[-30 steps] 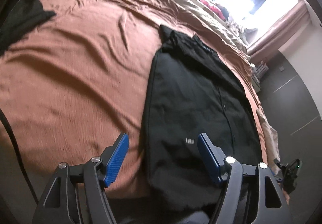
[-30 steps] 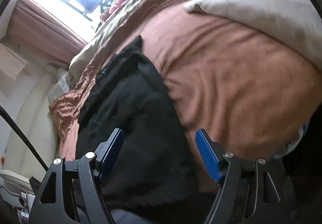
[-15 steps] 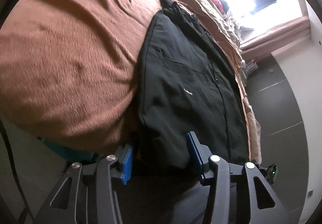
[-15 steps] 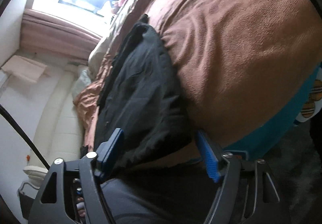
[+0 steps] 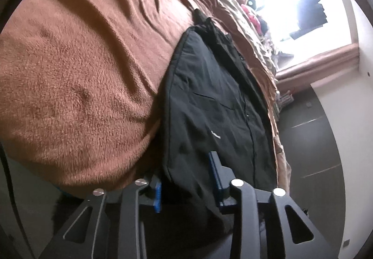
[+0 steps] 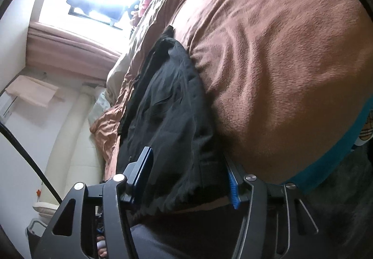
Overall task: Fold large clothes
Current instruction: 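Close both tools on the shirt hem edge, then lift the hem with both tools and fold it toward the collar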
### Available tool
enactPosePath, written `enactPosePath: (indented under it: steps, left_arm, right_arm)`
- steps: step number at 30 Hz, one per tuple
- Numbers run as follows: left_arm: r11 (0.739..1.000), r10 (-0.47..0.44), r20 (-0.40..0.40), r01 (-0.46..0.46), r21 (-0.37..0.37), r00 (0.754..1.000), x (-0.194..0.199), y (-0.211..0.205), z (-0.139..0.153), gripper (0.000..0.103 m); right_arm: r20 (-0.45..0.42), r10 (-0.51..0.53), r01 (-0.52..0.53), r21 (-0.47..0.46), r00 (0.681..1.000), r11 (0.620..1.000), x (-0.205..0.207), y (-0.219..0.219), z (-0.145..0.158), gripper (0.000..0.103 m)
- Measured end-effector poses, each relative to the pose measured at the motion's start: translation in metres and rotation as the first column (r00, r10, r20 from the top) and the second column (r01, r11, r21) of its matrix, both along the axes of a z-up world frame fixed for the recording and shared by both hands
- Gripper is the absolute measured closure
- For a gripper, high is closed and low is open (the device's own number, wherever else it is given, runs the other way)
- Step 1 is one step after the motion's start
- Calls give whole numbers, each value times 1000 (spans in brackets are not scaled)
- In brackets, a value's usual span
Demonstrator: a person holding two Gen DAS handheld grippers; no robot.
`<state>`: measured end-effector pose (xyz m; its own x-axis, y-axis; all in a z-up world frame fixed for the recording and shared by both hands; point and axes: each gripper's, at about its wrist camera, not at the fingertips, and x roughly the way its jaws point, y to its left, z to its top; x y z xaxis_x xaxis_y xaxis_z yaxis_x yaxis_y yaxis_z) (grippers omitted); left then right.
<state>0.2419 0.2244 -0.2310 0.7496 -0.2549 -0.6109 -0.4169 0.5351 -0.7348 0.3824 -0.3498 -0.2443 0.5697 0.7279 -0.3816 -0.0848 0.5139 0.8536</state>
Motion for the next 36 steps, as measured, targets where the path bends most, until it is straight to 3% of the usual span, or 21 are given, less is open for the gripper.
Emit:
enactPosePath:
  steps: [1, 3, 4, 7, 12, 20, 29, 36]
  left_arm:
    - [1000, 2, -13, -2, 5, 1000, 1, 0, -1, 79]
    - [1000, 4, -14, -4, -4, 1000, 0, 0, -1, 79]
    - [1000, 4, -9, -4, -17, 1000, -3, 1, -2, 80]
    - [999, -14, -9, 14, -32, 1000, -9, -3, -3, 80]
    - [998, -8, 40, 11, -55, 999, -18, -8, 3, 92]
    - [999, 5, 208, 2, -32, 978, -46, -4, 72, 95]
    - [998, 44, 380, -28, -48, 924, -95, -2, 149, 95]
    - [998, 55, 454, -52, -19, 889, -129, -6, 197, 95]
  right_arm:
    - [-8, -1, 1, -4, 1000, 1000, 3, 3, 0, 56]
    - [-31, -6, 6, -12, 999, 1000, 7, 3, 1, 71]
    - [-52, -11, 9, -26, 999, 1000, 9, 5, 1, 85]
    - [-49, -6, 5, -18, 999, 1000, 10, 3, 7, 90]
    - [10, -10, 10, -14, 1000, 1000, 1, 8, 29, 94]
    - [124, 0, -8, 66, 992, 998, -30, 12, 85, 97]
    - [270, 13, -48, 127, 963, 991, -85, -9, 147, 97]
    - [338, 17, -75, 161, 941, 984, -123, -30, 165, 97]
